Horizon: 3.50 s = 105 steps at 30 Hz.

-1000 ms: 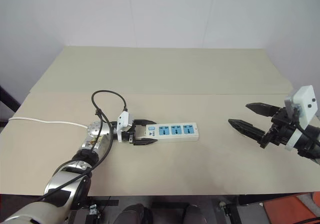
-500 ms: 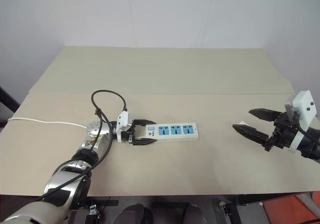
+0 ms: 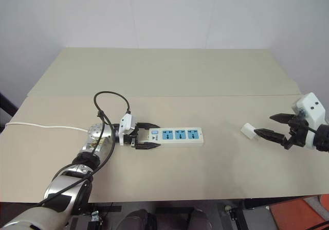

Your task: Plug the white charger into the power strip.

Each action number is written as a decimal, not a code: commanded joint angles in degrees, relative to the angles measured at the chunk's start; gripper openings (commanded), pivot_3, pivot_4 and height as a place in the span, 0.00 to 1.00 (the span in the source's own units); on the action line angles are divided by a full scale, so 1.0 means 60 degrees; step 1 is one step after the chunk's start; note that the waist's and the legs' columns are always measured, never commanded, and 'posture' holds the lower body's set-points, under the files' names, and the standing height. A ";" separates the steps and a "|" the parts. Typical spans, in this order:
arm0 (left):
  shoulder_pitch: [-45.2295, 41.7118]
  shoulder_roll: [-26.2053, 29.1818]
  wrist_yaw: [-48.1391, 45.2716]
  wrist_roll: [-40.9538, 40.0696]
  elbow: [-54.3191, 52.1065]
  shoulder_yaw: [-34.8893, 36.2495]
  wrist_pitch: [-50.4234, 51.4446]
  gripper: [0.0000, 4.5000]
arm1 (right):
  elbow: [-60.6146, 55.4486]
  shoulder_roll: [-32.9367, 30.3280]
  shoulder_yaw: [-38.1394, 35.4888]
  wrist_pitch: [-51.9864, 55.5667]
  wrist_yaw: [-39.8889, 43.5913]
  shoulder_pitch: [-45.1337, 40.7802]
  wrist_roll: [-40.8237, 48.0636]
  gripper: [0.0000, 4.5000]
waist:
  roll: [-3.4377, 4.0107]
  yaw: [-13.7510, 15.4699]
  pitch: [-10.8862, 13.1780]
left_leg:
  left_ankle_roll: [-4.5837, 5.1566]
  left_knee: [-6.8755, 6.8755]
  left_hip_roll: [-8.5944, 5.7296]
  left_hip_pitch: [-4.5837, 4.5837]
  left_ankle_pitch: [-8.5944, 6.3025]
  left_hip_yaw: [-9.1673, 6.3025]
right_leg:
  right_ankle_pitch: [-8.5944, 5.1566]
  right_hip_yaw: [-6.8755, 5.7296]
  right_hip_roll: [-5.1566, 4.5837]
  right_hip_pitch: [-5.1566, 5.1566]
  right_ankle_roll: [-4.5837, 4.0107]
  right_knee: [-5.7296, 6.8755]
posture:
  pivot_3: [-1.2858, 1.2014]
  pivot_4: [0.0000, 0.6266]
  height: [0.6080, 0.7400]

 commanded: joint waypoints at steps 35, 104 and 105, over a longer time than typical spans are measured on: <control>-0.0037 -0.0783 0.0795 0.0313 -0.1123 -0.0728 0.0422 0.72 | 0.8865 0.2501 0.6862 0.0232 0.3339 -0.9458 -0.6427 1.00 | 0.0015 -0.0141 -0.0002 | -0.0034 0.0008 -0.0025 -0.0067 0.0020 0.0000 | 0.0006 -0.0023 -0.0024 -0.0055 0.0013 0.0004 | 0.52 0.24 1.00; 0.1329 0.0327 0.2040 0.0168 -0.3513 -0.0685 0.2016 0.72 | -0.1425 0.5195 0.1162 0.1285 0.0006 -0.3642 -0.0584 0.26 | 0.0031 -0.0250 0.0000 | -0.0067 -0.0020 -0.0009 -0.0018 0.0039 0.0001 | 0.0008 -0.0017 -0.0004 -0.0032 0.0008 0.0010 | 0.52 0.24 1.00; 0.1384 0.0355 0.2098 0.0163 -0.3571 -0.0675 0.2057 0.72 | -0.1344 0.5351 0.1160 0.1314 0.0020 -0.3713 -0.0364 0.26 | 0.0031 -0.0251 -0.0001 | -0.0067 -0.0020 -0.0009 -0.0017 0.0039 0.0000 | 0.0008 -0.0017 -0.0004 -0.0030 0.0008 0.0010 | 0.52 0.24 1.00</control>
